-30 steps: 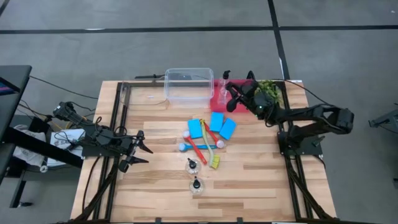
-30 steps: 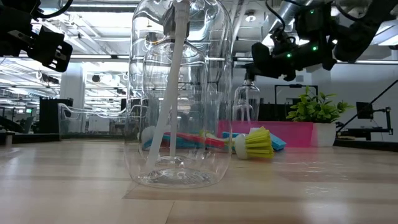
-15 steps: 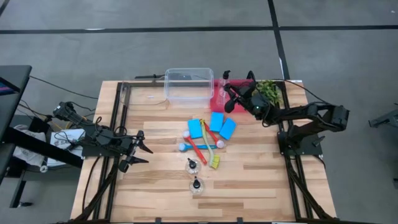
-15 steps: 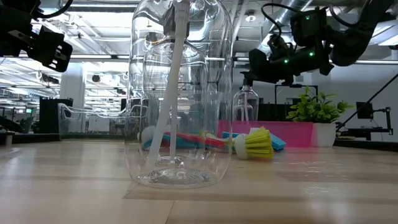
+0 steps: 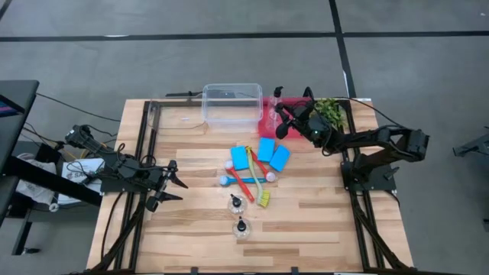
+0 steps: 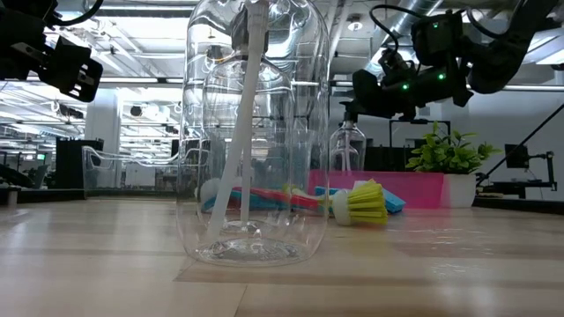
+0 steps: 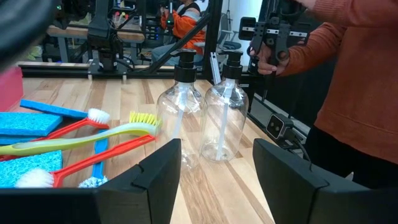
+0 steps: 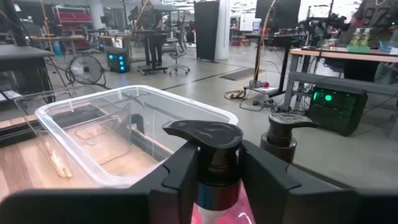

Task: Pick & Place Kitchen Sink Supplies
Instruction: Put the transparent bottle into the red bin

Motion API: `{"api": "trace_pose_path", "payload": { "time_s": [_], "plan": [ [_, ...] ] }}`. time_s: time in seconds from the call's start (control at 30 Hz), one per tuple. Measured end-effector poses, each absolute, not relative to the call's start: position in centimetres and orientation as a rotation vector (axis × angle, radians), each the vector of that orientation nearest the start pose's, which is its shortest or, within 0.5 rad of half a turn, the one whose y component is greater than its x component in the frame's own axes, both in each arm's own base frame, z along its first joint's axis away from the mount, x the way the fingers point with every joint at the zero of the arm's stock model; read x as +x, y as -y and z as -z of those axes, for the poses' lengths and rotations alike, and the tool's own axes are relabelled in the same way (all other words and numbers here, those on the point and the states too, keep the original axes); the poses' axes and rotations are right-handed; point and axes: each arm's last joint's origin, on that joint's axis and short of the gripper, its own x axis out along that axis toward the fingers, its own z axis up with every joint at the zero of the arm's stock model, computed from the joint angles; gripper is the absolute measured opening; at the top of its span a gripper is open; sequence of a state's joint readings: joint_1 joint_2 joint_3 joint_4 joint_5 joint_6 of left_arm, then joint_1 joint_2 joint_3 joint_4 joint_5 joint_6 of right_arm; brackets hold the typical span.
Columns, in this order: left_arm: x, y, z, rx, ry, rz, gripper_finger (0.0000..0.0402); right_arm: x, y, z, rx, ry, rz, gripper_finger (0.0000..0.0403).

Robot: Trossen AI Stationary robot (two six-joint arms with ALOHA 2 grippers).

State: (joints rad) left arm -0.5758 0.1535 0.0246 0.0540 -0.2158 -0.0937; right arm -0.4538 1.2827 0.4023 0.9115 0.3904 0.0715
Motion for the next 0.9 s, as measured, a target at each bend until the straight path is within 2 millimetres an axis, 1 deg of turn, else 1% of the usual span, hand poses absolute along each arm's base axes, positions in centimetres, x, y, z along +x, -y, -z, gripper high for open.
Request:
{"api": "trace_pose_path", "payload": {
  "time_s": [0.2, 0.4, 0.6, 0.9],
  "plan": [
    [9.19, 5.23, -16.47, -0.064, -0.086, 0.356, 0.0202, 21.25, 11.59, -20.73, 0.066, 0.045, 0.843, 0.0151],
    [9.19, 5.23, -16.47, -0.064, -0.086, 0.356, 0.0202, 21.27, 11.56, -20.57, 0.065, 0.027, 0.842, 0.0171],
    [9.19, 5.23, -16.47, -0.064, -0.086, 0.356, 0.0202, 21.26, 11.55, -20.26, 0.066, -0.007, 0.843, 0.0177],
    [9.19, 5.23, -16.47, -0.064, -0.086, 0.356, 0.0202, 21.25, 11.55, -20.03, 0.067, -0.032, 0.844, 0.0171]
  ]
}}
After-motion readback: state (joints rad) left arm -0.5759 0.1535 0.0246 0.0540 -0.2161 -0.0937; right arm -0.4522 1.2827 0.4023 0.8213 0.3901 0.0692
